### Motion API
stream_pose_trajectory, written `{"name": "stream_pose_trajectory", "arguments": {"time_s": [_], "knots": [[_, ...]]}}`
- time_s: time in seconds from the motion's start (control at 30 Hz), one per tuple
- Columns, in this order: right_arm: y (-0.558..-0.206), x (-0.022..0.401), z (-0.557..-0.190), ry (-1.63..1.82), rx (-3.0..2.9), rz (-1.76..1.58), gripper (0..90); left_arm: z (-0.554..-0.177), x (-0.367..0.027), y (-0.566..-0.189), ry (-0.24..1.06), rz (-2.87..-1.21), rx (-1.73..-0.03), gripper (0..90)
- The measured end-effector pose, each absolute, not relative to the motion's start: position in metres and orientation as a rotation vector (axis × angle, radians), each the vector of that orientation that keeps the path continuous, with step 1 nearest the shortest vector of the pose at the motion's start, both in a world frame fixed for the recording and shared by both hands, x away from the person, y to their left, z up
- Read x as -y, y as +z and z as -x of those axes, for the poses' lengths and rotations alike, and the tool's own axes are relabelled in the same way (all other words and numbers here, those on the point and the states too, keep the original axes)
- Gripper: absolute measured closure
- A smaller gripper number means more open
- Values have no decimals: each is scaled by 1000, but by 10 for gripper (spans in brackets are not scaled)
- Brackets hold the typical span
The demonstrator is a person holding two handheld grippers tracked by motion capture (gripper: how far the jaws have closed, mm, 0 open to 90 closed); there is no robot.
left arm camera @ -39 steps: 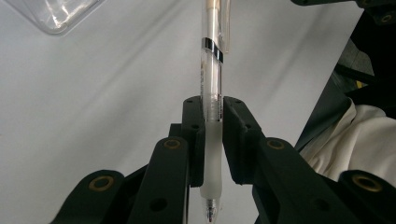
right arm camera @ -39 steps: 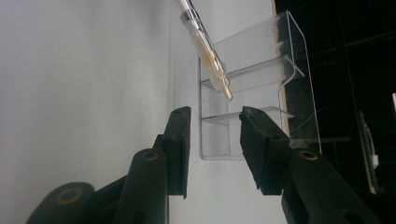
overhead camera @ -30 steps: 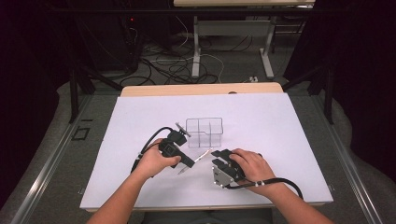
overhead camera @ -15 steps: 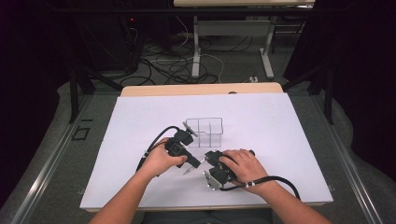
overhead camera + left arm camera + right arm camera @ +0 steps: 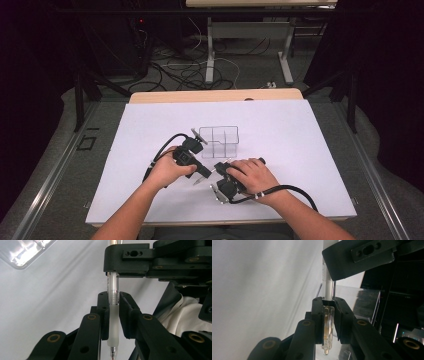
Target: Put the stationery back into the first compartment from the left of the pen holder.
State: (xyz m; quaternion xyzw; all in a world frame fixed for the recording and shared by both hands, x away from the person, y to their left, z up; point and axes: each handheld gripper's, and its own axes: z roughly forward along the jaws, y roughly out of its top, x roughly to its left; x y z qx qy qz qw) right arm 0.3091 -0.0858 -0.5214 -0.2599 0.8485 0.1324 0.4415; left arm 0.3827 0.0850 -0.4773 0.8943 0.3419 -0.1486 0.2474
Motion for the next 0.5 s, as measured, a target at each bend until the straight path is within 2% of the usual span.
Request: {"name": "stream_pose_trajectory", "arguments": {"time_s": [0.13, 0.2, 0.23, 0.5], "knots": [[-516, 81, -311, 337, -2098, 642, 793, -381, -98, -473, -358, -2382, -957, 736], [-512, 79, -314, 354, -2089, 636, 793, -381, -107, -470, -332, -2342, -965, 661], [-512, 79, -314, 354, -2089, 636, 793, -380, -112, -468, -320, -2316, -973, 661], [-500, 77, -317, 423, -2078, 594, 793, -378, -159, -460, -127, -2161, -1023, 499]]}}
